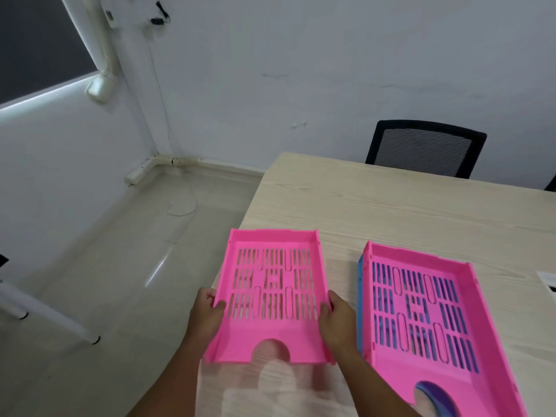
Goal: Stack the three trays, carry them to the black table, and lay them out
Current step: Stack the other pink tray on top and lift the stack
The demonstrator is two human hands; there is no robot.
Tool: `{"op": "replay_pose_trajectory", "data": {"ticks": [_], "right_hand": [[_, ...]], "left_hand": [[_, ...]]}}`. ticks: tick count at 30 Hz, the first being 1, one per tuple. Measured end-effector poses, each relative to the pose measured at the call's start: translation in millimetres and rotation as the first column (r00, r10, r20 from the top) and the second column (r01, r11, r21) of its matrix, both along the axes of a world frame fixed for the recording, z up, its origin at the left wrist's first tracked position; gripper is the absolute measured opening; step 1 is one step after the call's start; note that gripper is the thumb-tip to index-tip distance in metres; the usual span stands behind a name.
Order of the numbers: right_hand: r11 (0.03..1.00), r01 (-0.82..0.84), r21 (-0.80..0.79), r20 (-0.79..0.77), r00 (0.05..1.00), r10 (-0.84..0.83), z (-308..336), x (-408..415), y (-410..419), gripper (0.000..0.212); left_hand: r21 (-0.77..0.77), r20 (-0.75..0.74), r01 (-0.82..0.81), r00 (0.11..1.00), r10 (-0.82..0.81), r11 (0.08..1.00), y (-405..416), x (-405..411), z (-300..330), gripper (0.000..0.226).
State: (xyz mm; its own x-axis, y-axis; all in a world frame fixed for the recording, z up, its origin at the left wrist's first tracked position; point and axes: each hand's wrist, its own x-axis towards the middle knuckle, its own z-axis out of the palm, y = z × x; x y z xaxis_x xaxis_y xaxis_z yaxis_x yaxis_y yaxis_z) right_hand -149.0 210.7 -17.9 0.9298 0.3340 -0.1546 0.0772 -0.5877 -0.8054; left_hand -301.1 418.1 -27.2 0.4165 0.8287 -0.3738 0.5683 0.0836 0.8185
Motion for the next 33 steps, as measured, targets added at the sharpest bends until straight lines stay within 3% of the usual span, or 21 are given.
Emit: {"op": "replay_pose_trajectory", "data": {"ticks": [4, 7, 12, 16, 22, 33], "right_hand": [[0.994, 0.009, 0.106, 0.042, 0.999, -0.014, 26, 16, -10, 0.025], [0.986, 0.039, 0.162, 0.022, 0.999, -0.043, 47, 34, -27, 0.037], [0.976, 0.117, 0.185, -0.022, 0.993, -0.115, 60, 67, -82, 0.039], [0.974, 0.172, 0.147, 0.045, 0.983, -0.181, 75, 88, -141, 0.038], [0.943, 0.309, 0.120, 0.050, 0.947, -0.317, 80, 110, -227, 0.038], [0.937, 0.331, 0.113, -0.033, 0.944, -0.329, 65, 113, -302, 0.034]], "left_hand": [[-0.017, 0.175, 0.029, 0.984, -0.025, 0.999, -7, 17, 24, 0.028], [0.025, 0.216, 0.121, 0.968, -0.124, 0.992, -24, 34, 38, 0.042], [0.048, 0.257, 0.198, 0.945, -0.204, 0.979, -72, 70, 52, 0.042], [0.052, 0.294, 0.258, 0.919, -0.262, 0.965, -124, 103, 58, 0.040], [0.068, 0.281, 0.360, 0.888, -0.364, 0.930, -194, 143, 58, 0.045], [0.055, 0.176, 0.434, 0.882, -0.436, 0.899, -267, 160, 51, 0.045]]}}
